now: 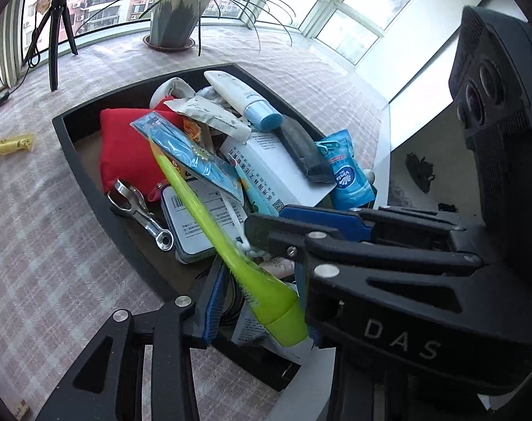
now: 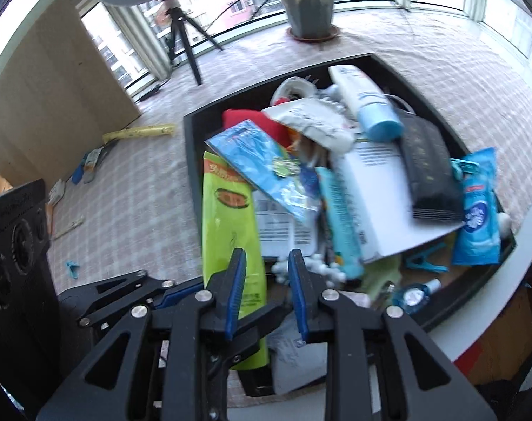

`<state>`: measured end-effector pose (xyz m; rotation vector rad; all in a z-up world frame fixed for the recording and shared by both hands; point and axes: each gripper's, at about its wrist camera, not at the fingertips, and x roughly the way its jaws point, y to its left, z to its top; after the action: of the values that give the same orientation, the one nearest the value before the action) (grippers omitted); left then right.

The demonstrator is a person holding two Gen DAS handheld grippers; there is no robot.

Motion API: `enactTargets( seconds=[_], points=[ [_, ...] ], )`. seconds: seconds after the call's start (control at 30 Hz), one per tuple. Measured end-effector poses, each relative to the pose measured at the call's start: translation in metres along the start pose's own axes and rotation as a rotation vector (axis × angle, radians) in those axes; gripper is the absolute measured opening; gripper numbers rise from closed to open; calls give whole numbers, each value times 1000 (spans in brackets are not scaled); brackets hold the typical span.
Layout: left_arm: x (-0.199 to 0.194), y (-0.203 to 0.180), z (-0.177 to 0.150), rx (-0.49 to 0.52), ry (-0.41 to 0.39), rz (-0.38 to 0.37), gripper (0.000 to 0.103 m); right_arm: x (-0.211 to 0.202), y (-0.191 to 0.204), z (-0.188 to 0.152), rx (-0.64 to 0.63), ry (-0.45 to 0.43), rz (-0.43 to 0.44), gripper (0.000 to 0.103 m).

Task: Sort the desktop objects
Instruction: 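Carry both green items into the black tray and open both tools, then bring both tools back over the table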

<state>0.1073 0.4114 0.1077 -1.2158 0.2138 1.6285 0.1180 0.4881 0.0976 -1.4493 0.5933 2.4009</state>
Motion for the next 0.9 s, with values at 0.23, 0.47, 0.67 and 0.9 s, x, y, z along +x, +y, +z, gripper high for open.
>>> enactTargets(
  seconds=[0.23, 0.47, 0.67, 0.9],
  points=[
    [-29, 46, -13, -103, -19, 103, 45, -15, 18, 5, -29, -66, 7, 40],
    [-94, 137, -48, -343, -76, 279, 45, -4, 88, 1, -234, -44, 135, 40],
    [-143, 215, -94, -584, -116, 427, 45, 21, 167, -20, -494, 10, 217, 40],
    [-172, 282, -147, -852, -143, 510, 45, 50, 246, -52, -779, 87, 303, 40]
  ],
)
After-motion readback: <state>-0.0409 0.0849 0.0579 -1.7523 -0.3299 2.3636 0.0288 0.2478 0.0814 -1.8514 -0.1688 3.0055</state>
